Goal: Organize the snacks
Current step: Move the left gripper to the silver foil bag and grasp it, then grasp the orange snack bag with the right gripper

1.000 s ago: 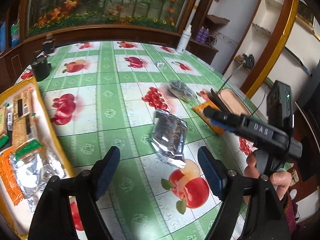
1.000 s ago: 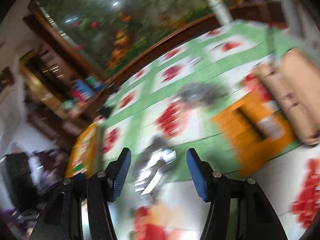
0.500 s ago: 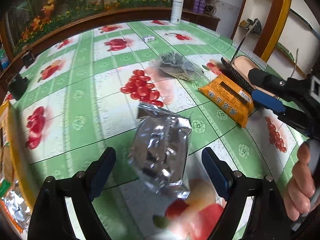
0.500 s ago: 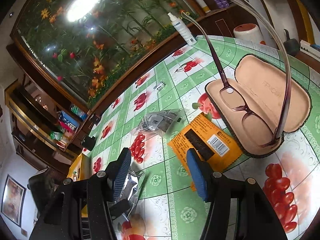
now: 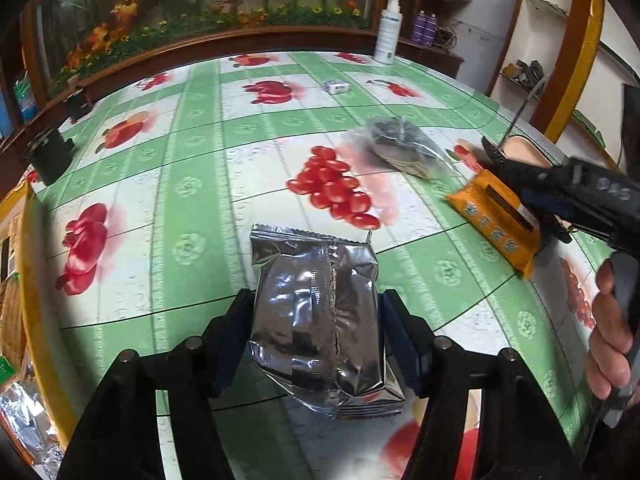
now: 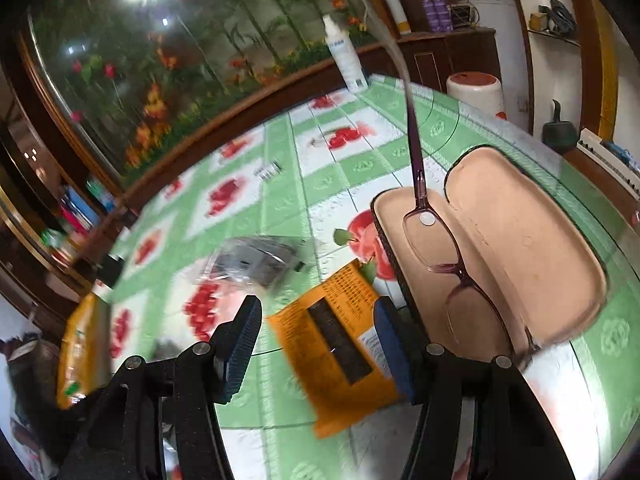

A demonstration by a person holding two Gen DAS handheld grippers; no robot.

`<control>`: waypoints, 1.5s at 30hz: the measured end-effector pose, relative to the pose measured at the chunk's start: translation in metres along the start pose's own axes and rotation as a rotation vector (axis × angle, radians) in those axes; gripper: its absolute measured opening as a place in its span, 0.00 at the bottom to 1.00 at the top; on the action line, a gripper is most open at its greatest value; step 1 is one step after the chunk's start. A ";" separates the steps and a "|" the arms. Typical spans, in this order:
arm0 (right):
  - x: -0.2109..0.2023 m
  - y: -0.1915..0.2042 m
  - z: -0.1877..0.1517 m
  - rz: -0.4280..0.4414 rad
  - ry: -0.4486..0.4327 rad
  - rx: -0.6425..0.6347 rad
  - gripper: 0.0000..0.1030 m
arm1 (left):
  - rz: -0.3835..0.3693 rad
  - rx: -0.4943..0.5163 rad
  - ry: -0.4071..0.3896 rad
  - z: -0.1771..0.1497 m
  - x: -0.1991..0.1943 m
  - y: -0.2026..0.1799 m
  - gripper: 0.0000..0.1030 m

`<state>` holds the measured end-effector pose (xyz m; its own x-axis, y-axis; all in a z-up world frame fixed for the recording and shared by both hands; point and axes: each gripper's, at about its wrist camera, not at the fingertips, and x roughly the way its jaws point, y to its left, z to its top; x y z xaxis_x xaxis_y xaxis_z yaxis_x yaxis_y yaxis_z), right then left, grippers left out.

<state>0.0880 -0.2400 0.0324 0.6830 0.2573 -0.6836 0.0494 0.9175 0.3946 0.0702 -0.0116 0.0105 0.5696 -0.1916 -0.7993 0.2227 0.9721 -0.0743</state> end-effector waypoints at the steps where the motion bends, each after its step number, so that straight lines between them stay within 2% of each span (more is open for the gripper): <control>1: 0.007 0.001 0.001 -0.018 0.021 -0.012 0.60 | 0.005 -0.004 -0.001 0.000 0.000 0.002 0.61; 5: 0.015 0.017 0.000 -0.114 0.008 -0.128 0.64 | 0.019 -0.014 -0.003 0.000 0.000 0.007 0.61; 8: 0.016 0.030 -0.008 -0.127 0.013 -0.203 0.67 | 0.029 -0.022 -0.004 -0.001 0.000 0.010 0.61; 10: 0.014 0.038 -0.013 0.018 0.049 -0.229 0.68 | 0.028 -0.030 -0.004 -0.001 -0.001 0.012 0.61; 12: 0.009 0.037 -0.013 0.143 0.065 -0.187 0.68 | 0.031 -0.038 -0.005 -0.001 -0.001 0.015 0.61; 13: 0.005 0.035 -0.012 0.132 0.037 -0.172 0.68 | 0.033 -0.039 -0.005 -0.001 -0.001 0.015 0.61; 16: 0.001 0.029 -0.006 -0.020 -0.034 -0.195 0.68 | 0.039 -0.039 -0.006 -0.001 -0.001 0.015 0.61; 20: 0.018 0.013 -0.004 -0.159 0.013 -0.163 0.67 | 0.043 -0.034 -0.006 -0.001 -0.001 0.014 0.61; 23: 0.026 0.012 -0.003 -0.165 0.049 -0.178 0.68 | 0.044 -0.035 -0.007 -0.002 -0.001 0.014 0.61; 27: 0.023 0.022 -0.009 -0.034 0.086 -0.204 0.68 | 0.047 -0.037 -0.007 -0.002 -0.001 0.014 0.61; 28: 0.024 0.028 -0.013 -0.024 0.088 -0.220 0.68 | 0.048 -0.035 -0.007 -0.002 -0.001 0.014 0.61; 35: 0.032 0.063 -0.034 -0.149 0.067 -0.419 0.73 | 0.075 -0.013 -0.011 -0.003 0.000 0.012 0.61; 45: 0.031 0.071 -0.045 -0.207 0.046 -0.467 0.72 | 0.105 0.017 -0.025 -0.004 0.001 0.007 0.61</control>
<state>0.0797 -0.1537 0.0116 0.6603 0.0596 -0.7486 -0.1577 0.9856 -0.0606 0.0692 -0.0047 0.0067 0.6100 -0.0927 -0.7870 0.1743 0.9845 0.0192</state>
